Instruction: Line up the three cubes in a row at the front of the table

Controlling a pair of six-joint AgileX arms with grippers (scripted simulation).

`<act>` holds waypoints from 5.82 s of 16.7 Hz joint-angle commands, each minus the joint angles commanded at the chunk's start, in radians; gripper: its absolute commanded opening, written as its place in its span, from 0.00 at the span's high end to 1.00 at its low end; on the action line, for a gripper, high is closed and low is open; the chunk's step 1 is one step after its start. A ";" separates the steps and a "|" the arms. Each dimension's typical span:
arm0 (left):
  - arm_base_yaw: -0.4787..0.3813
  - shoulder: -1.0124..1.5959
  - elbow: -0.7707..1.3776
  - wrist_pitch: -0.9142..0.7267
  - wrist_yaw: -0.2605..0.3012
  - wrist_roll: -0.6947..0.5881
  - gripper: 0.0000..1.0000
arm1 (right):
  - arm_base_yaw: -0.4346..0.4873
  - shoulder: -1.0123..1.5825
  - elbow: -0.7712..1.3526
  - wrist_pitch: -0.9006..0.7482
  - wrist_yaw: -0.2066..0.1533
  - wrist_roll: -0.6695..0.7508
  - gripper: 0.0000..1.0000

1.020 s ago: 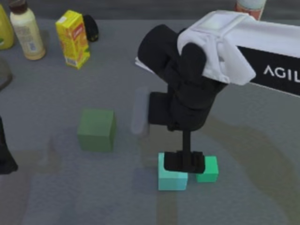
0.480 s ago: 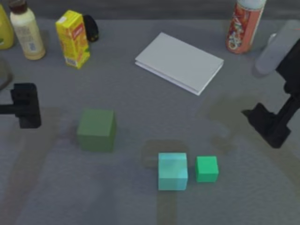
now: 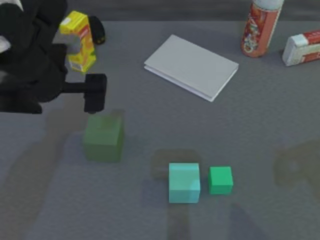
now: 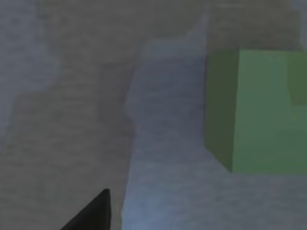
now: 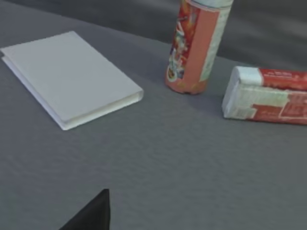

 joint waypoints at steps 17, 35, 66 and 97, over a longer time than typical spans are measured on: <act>-0.085 0.415 0.313 -0.177 -0.004 -0.063 0.00 | -0.140 -0.407 -0.346 0.241 0.042 0.163 0.00; -0.087 0.516 0.145 0.095 -0.003 -0.062 0.45 | -0.140 -0.407 -0.346 0.241 0.042 0.163 0.00; -0.086 0.405 0.281 -0.149 -0.006 -0.078 1.00 | -0.140 -0.407 -0.346 0.241 0.042 0.163 0.00; -0.322 0.304 -0.079 0.111 -0.009 -0.393 0.70 | -0.140 -0.407 -0.346 0.241 0.042 0.163 0.00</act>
